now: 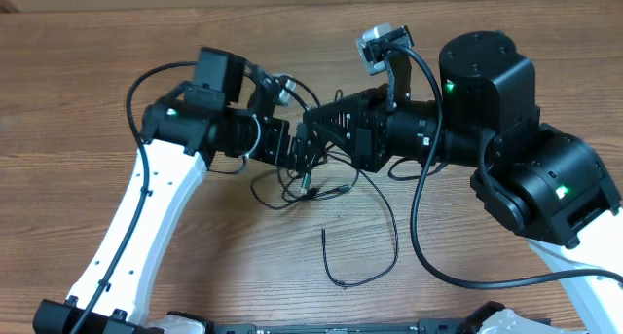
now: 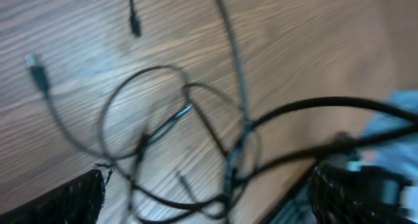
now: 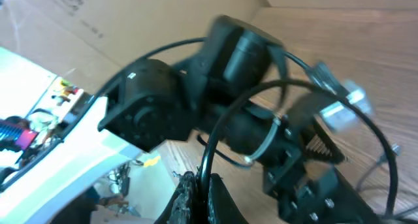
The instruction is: Untangle cables
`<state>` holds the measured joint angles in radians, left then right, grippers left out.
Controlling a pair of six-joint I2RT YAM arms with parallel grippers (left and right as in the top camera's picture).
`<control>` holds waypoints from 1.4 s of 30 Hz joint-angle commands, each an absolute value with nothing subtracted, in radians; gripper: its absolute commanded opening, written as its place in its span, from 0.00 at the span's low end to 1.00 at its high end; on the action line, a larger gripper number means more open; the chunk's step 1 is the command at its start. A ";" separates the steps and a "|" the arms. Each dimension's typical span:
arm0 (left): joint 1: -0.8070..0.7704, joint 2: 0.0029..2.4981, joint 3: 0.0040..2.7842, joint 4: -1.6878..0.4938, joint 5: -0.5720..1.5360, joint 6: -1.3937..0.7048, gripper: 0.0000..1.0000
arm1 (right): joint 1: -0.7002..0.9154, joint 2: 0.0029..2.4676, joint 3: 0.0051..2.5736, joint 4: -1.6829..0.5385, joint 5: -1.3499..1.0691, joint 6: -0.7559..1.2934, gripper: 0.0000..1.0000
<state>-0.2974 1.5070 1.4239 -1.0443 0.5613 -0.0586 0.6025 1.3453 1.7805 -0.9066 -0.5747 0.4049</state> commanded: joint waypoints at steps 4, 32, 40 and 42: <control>-0.322 1.517 1.428 -1.126 0.218 -0.047 1.00 | 0.600 1.303 1.802 -0.865 -0.620 0.392 0.04; -0.206 1.515 1.365 -1.101 0.337 -0.103 0.99 | 0.600 1.286 1.802 -0.908 -0.509 0.391 0.04; -0.094 1.515 1.406 -1.095 0.459 -0.120 1.00 | 0.600 1.286 1.802 -0.914 -0.490 0.390 0.04; -0.087 1.515 1.406 -1.092 0.445 -0.121 1.00 | 0.600 1.286 1.802 -0.914 -0.487 0.390 0.04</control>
